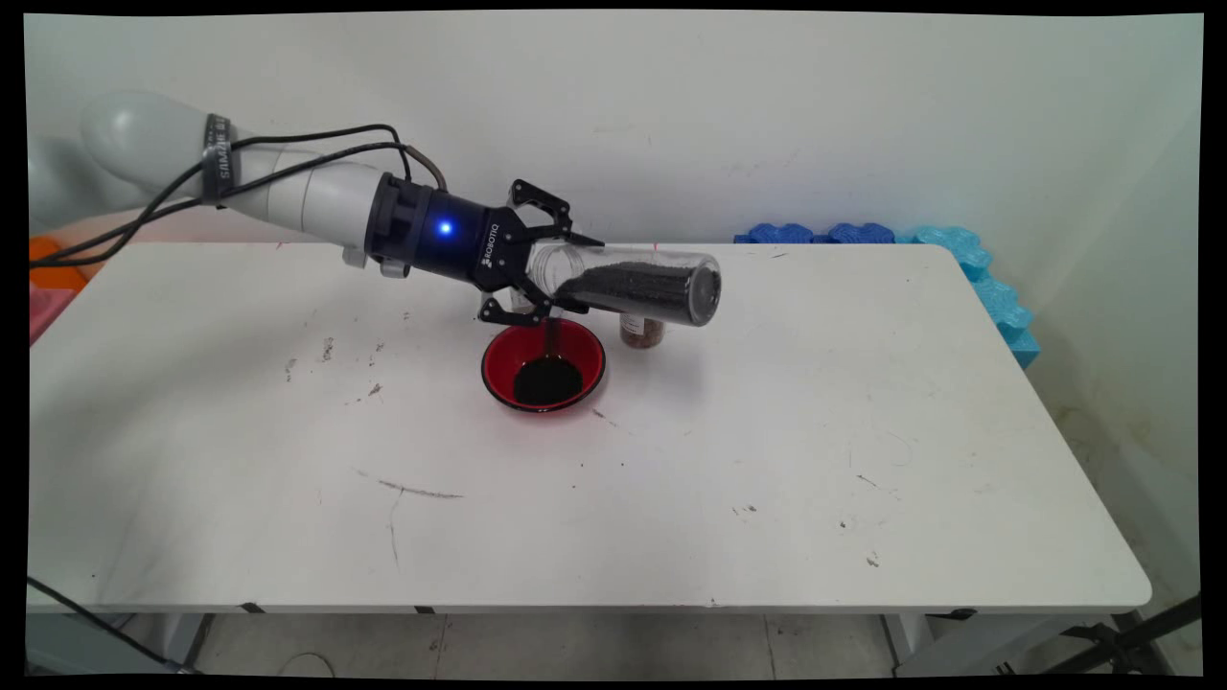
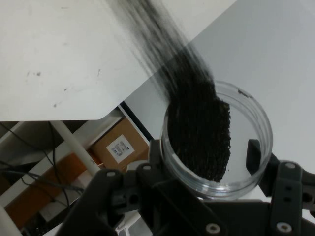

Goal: Pour the black seasoning powder in the red bowl

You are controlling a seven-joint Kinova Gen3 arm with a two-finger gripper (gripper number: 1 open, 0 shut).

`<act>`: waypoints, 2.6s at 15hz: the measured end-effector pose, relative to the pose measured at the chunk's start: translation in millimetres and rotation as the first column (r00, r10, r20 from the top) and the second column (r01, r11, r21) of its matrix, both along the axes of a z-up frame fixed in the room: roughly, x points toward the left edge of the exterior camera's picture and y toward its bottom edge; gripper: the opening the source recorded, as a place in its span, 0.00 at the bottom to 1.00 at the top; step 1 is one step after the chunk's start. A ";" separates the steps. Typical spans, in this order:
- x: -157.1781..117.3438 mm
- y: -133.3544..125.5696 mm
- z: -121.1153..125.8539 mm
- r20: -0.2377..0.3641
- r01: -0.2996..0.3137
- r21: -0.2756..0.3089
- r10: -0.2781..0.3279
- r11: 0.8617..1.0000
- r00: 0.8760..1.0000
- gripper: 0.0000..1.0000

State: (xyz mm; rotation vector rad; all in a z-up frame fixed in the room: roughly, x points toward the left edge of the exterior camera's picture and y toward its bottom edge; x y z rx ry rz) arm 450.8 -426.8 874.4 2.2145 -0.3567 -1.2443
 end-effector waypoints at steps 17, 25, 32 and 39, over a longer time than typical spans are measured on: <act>1.1 3.4 -3.1 0.029 0.023 -0.020 -0.023 1.000 0.999 0.00; 4.6 3.9 -7.9 0.106 0.106 -0.097 -0.096 0.990 0.990 0.00; 6.4 4.2 -12.8 0.190 0.175 -0.167 -0.143 0.970 0.971 0.00; 7.3 6.8 -16.4 0.270 0.246 -0.235 -0.180 0.940 0.946 0.00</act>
